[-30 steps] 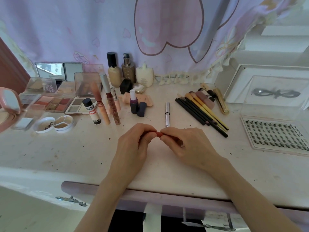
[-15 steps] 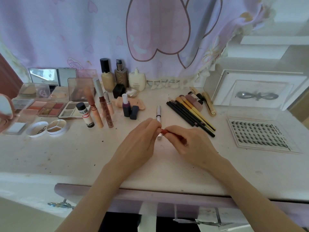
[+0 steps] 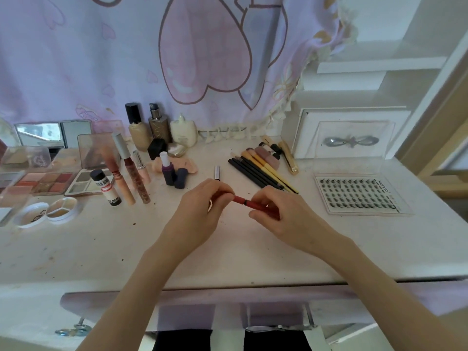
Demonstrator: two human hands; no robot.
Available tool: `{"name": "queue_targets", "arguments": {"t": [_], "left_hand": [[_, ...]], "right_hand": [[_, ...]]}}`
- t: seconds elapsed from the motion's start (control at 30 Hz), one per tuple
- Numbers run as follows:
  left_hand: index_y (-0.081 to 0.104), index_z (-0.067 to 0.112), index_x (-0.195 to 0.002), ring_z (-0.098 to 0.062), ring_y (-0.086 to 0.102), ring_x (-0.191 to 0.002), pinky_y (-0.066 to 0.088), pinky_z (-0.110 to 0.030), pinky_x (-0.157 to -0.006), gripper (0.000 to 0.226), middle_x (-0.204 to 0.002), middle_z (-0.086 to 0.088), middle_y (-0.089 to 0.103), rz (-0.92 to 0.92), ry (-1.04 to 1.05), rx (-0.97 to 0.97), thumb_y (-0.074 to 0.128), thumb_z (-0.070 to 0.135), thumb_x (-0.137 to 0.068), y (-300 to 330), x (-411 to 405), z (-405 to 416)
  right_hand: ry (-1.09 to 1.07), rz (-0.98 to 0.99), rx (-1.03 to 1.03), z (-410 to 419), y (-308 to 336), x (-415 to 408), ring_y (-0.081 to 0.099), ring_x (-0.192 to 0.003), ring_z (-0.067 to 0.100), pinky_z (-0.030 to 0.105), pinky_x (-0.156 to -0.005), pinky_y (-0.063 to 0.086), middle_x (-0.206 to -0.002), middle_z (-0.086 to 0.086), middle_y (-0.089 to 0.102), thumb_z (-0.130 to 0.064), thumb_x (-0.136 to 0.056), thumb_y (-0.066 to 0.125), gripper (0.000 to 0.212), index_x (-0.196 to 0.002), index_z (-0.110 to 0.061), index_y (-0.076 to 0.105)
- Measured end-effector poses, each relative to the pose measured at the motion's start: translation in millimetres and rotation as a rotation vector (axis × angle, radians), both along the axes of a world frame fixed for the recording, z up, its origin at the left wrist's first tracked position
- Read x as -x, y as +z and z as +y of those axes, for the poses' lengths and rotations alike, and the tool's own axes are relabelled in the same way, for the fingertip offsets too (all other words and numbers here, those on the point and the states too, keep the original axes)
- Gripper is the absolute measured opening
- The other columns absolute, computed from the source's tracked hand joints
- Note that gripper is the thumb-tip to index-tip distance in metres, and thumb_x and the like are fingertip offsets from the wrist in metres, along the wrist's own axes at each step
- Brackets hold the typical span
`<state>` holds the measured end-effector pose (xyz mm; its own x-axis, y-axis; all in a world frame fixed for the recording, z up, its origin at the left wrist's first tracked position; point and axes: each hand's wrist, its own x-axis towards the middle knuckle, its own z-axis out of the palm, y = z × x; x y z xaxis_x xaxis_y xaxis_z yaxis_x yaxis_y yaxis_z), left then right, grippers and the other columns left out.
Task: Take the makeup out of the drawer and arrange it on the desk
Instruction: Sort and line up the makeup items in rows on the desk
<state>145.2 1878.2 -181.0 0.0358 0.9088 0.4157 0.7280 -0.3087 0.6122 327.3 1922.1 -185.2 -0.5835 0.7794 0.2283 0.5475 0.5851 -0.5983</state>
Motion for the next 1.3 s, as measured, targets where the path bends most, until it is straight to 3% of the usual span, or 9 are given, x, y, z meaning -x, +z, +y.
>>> {"name": "queue_targets", "arguments": {"t": [0.1, 0.27, 0.4, 0.57, 0.7, 0.83, 0.9, 1.03, 1.3], "left_hand": [[0.057, 0.033, -0.088, 0.012, 0.052, -0.08, 0.039, -0.003, -0.068, 0.017, -0.082, 0.02, 0.058, -0.096, 0.026, 0.069, 0.058, 0.016, -0.089, 1, -4, 2], [0.055, 0.037, -0.081, 0.001, 0.059, -0.072, 0.047, -0.011, -0.067, 0.02, -0.075, 0.013, 0.063, -0.272, 0.032, 0.14, 0.059, 0.018, -0.088, 7, -11, 8], [0.054, 0.038, -0.077, 0.009, 0.054, -0.065, 0.04, -0.004, -0.06, 0.016, -0.07, 0.015, 0.059, -0.196, 0.053, 0.186, 0.055, 0.028, -0.089, 10, -16, 14], [0.054, 0.034, -0.08, 0.002, 0.052, -0.068, 0.039, -0.005, -0.06, 0.012, -0.073, 0.016, 0.058, -0.205, 0.167, 0.166, 0.057, 0.027, -0.089, 7, -18, 21], [0.055, 0.025, -0.084, 0.001, 0.051, -0.067, 0.04, -0.007, -0.057, 0.007, -0.074, 0.015, 0.055, -0.151, 0.292, 0.093, 0.062, 0.023, -0.086, -3, -30, 14], [0.047, 0.02, -0.084, -0.006, 0.044, -0.064, 0.031, -0.014, -0.053, 0.013, -0.076, 0.007, 0.047, 0.103, 0.364, 0.052, 0.055, 0.028, -0.09, -18, -56, 4], [0.043, 0.02, -0.083, -0.007, 0.041, -0.064, 0.032, -0.017, -0.056, 0.016, -0.076, 0.007, 0.045, 0.136, 0.364, 0.049, 0.049, 0.03, -0.093, -25, -64, 1], [0.047, 0.02, -0.089, -0.008, 0.04, -0.071, 0.029, -0.016, -0.064, 0.013, -0.083, 0.007, 0.047, 0.108, 0.353, 0.05, 0.047, 0.032, -0.094, -31, -62, -1], [0.066, 0.015, -0.107, -0.002, 0.038, -0.08, 0.028, -0.007, -0.075, 0.02, -0.086, 0.012, 0.047, 0.087, 0.231, 0.025, 0.056, 0.02, -0.09, -34, -52, -4]], "right_hand": [[-0.023, 0.066, 0.005, -1, 3, -5, 0.053, -0.073, -0.001, 0.007, -0.068, 0.04, -0.081, -0.013, 0.056, -0.018, -0.088, 0.06, 0.006, -0.093, -0.021, 0.061], [-0.071, 0.088, 0.02, -1, 4, -14, 0.055, -0.075, 0.0, 0.009, -0.068, 0.042, -0.08, -0.013, 0.06, -0.018, -0.088, 0.061, 0.007, -0.093, -0.02, 0.065], [-0.105, 0.087, 0.038, -2, 2, -22, 0.051, -0.074, -0.002, 0.005, -0.068, 0.037, -0.077, -0.013, 0.062, -0.018, -0.087, 0.061, 0.008, -0.091, -0.021, 0.067], [-0.194, 0.005, 0.098, 1, -2, -32, 0.051, -0.069, -0.003, 0.003, -0.063, 0.038, -0.076, -0.018, 0.058, -0.024, -0.088, 0.061, 0.008, -0.092, -0.024, 0.067], [-0.331, -0.042, 0.176, 8, -5, -35, 0.054, -0.07, -0.003, 0.008, -0.054, 0.038, -0.077, -0.016, 0.056, -0.029, -0.087, 0.061, 0.003, -0.089, -0.026, 0.062], [-0.382, -0.045, 0.204, 12, -8, -19, 0.058, -0.068, 0.007, 0.02, -0.063, 0.048, -0.079, -0.006, 0.062, -0.031, -0.086, 0.062, 0.013, -0.091, -0.02, 0.065], [-0.394, -0.051, 0.188, 14, -8, -8, 0.06, -0.075, 0.013, 0.029, -0.073, 0.053, -0.086, -0.002, 0.064, -0.031, -0.086, 0.062, 0.015, -0.091, -0.017, 0.067], [-0.396, 0.005, 0.218, 17, -7, 8, 0.062, -0.072, 0.014, 0.033, -0.072, 0.057, -0.077, -0.004, 0.061, -0.03, -0.085, 0.064, 0.017, -0.09, -0.014, 0.071], [-0.348, 0.207, 0.403, 19, -6, 12, 0.06, -0.046, 0.0, 0.009, -0.055, 0.051, -0.074, 0.0, 0.064, -0.006, -0.086, 0.063, 0.012, -0.096, -0.009, 0.068]]}}
